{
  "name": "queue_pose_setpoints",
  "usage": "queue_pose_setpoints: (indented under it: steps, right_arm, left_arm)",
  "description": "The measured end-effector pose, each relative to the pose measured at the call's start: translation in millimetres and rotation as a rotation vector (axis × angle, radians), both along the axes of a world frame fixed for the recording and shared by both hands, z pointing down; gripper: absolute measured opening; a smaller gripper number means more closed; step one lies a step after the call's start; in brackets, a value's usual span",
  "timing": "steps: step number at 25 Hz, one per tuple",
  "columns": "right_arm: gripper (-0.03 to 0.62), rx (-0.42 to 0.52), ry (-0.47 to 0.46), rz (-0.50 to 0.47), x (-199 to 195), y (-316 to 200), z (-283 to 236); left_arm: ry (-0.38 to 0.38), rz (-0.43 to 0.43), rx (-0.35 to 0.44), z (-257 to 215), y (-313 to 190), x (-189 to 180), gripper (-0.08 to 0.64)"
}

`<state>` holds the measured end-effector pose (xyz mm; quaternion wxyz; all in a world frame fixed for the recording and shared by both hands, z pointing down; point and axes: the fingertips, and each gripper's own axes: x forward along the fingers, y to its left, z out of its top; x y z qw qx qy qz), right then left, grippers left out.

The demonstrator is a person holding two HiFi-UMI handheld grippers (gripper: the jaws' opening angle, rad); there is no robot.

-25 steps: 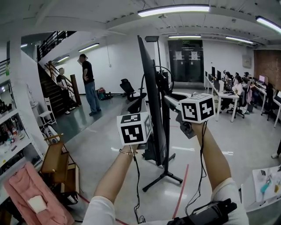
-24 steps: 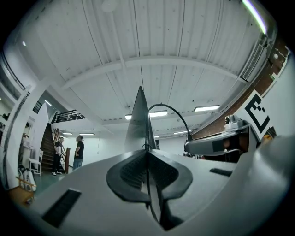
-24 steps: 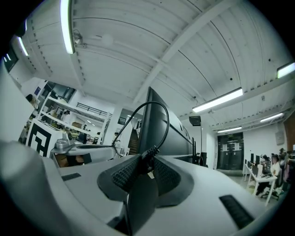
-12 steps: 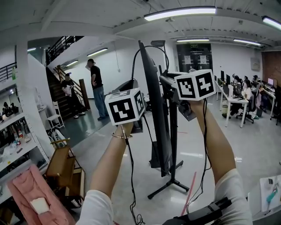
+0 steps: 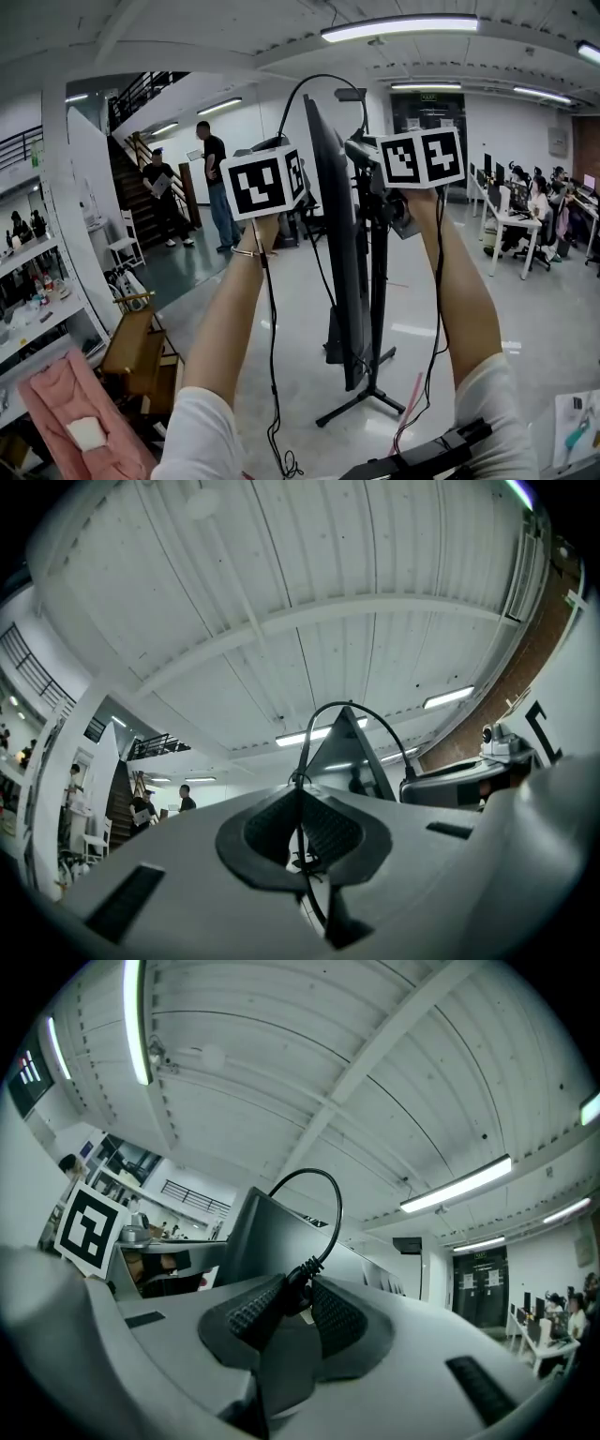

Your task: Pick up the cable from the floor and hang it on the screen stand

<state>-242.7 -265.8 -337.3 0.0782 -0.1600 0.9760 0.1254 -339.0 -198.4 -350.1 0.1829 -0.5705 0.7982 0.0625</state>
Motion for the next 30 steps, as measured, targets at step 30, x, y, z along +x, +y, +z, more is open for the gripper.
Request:
queue_pose_setpoints:
  steps: [30]
  right_arm:
    - [0.1,-0.116,0.065,-0.018,-8.6,-27.3,133.3]
  left_arm:
    - [0.126,0.29,-0.03,124.7,-11.5,1.7,0.173]
